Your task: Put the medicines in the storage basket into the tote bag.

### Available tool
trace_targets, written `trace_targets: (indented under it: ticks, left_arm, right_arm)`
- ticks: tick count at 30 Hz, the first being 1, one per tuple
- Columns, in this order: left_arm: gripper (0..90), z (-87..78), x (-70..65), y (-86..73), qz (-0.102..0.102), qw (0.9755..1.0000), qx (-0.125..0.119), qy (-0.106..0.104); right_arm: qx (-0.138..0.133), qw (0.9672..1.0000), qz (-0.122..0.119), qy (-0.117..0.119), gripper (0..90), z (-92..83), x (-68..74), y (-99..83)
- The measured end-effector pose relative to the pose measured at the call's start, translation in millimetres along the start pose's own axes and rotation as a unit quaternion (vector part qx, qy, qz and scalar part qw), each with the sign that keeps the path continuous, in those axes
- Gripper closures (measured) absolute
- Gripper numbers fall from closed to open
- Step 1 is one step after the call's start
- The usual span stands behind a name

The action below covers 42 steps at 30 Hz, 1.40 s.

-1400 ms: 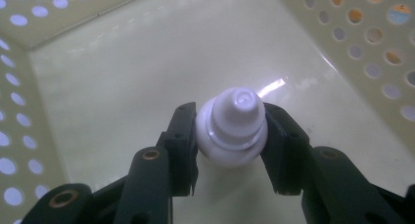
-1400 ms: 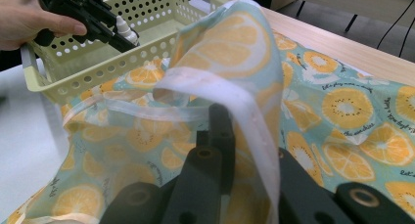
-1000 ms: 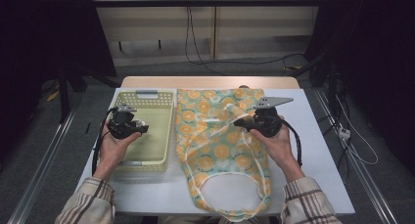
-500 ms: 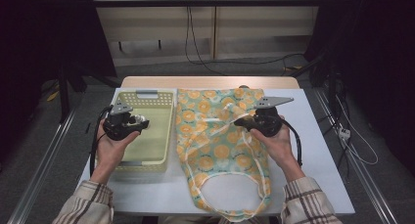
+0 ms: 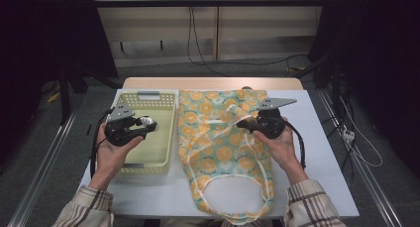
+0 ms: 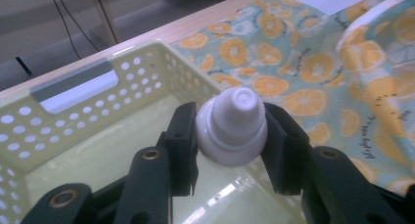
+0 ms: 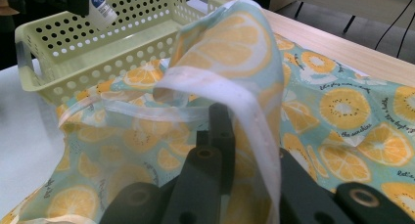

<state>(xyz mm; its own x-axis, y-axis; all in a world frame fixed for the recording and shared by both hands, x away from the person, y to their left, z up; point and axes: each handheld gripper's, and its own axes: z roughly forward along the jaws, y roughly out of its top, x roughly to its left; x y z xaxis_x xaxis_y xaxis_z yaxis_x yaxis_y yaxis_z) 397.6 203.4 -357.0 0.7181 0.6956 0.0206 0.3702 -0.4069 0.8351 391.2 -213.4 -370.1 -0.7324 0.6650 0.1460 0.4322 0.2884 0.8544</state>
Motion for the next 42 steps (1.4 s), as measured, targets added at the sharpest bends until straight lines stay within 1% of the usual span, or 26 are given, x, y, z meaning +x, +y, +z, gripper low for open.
trace_targets:
  ticks: [3, 4, 6, 8, 10, 11, 12, 16, 18, 19, 21, 24, 25, 26, 28, 30, 31, 32, 33, 37, 39, 41, 42]
  left_arm:
    - [60.2, -0.7, -8.6, 3.8, 0.009, 0.9998, -0.006, -0.014]
    - [60.2, -0.7, -11.8, 5.0, 0.008, 0.9997, -0.010, -0.019]
    - [60.2, -1.2, -17.1, 7.7, 0.017, 0.9996, -0.010, -0.022]
    - [60.2, -0.9, -22.2, 9.6, 0.016, 0.9993, -0.014, -0.029]
    - [60.2, -1.2, -26.6, 11.3, 0.020, 0.9991, -0.015, -0.034]
    - [60.2, -0.7, -29.1, 11.7, 0.018, 0.9988, -0.021, -0.040]
    - [60.2, -1.0, -31.3, 12.7, 0.017, 0.9984, -0.020, -0.051]
    - [60.2, -1.1, -39.8, 17.0, 0.029, 0.9975, -0.026, -0.060]
    - [60.2, -0.7, -44.1, 18.8, 0.029, 0.9969, -0.027, -0.067]
    - [60.2, -0.9, -46.1, 19.4, 0.033, 0.9969, -0.024, -0.068]
    - [60.2, -0.5, -49.4, 19.7, 0.032, 0.9963, -0.027, -0.075]
    - [60.2, -1.1, -55.5, 21.2, 0.040, 0.9958, -0.028, -0.078]
    - [60.2, -1.5, -57.8, 21.8, 0.042, 0.9955, -0.033, -0.079]
    - [60.2, -1.0, -60.3, 22.4, 0.038, 0.9950, -0.039, -0.084]
    - [60.2, -1.9, -62.5, 24.4, 0.046, 0.9946, -0.035, -0.086]
    - [60.2, -0.8, -66.9, 25.0, 0.041, 0.9937, -0.039, -0.097]
    - [60.2, -0.3, -68.6, 25.7, 0.043, 0.9936, -0.037, -0.098]
    - [60.2, 1.0, -69.5, 26.0, 0.046, 0.9929, -0.036, -0.104]
    - [60.2, 2.4, -71.1, 26.3, 0.046, 0.9929, -0.035, -0.103]
    - [60.2, 9.9, -79.2, 25.8, 0.043, 0.9916, -0.031, -0.118]
    - [60.2, 12.2, -84.6, 26.3, 0.055, 0.9909, -0.025, -0.121]
    - [60.2, 14.7, -91.8, 26.7, 0.051, 0.9894, -0.023, -0.134]
    - [60.2, 15.5, -94.6, 27.3, 0.057, 0.9891, -0.025, -0.133]
  right_arm:
    - [-0.001, 1.0000, -0.001, 0.000, 90.0, -0.2, -0.4, 0.3]
    - [-0.001, 1.0000, -0.001, 0.000, 90.0, -0.2, -0.5, 0.2]
    - [-0.001, 1.0000, 0.000, -0.001, 90.0, -0.3, -0.7, 0.1]
    - [-0.001, 1.0000, 0.000, -0.001, 90.0, -0.4, -0.9, 0.0]
    - [-0.002, 1.0000, 0.000, -0.001, 90.0, -0.7, -1.0, 0.0]
    - [-0.001, 1.0000, 0.000, -0.001, 90.0, -0.8, -1.2, 0.0]
    - [-0.002, 1.0000, 0.000, -0.001, 90.0, -1.0, -1.3, 0.1]
    - [-0.002, 1.0000, -0.001, -0.002, 90.0, -0.8, -1.8, 0.1]
    - [-0.001, 1.0000, -0.001, -0.003, 90.0, -0.6, -2.1, -0.1]
    - [-0.001, 1.0000, 0.000, -0.003, 90.0, -0.4, -2.2, -0.2]
    - [0.000, 1.0000, 0.000, -0.003, 90.0, 0.1, -2.1, -0.2]
    - [0.000, 1.0000, -0.002, -0.002, 90.0, 1.0, -0.8, 0.3]
    - [0.000, 1.0000, -0.002, -0.001, 90.0, 1.3, -0.4, 0.4]
    - [-0.001, 1.0000, -0.002, -0.002, 90.0, 1.5, -0.1, 0.5]
    - [-0.001, 1.0000, -0.002, -0.003, 90.0, 1.5, 0.1, 0.4]
    - [-0.002, 1.0000, -0.001, -0.003, 90.0, 1.2, -0.2, 0.1]
    - [-0.004, 1.0000, 0.000, -0.004, 90.0, 1.3, -0.9, 0.0]
    - [-0.004, 1.0000, 0.002, -0.004, 90.0, 1.5, -1.3, -0.1]
    - [-0.004, 1.0000, 0.002, -0.003, 90.0, 1.8, -1.6, -0.3]
    - [-0.002, 1.0000, 0.003, -0.004, 90.0, 1.4, -1.6, -0.7]
    - [-0.001, 1.0000, 0.002, -0.005, 90.0, 0.5, -1.3, -0.8]
    - [-0.001, 1.0000, 0.002, -0.006, 90.0, -0.2, -1.1, -0.8]
    - [-0.002, 1.0000, 0.002, -0.007, 90.0, -0.4, -1.1, -0.7]
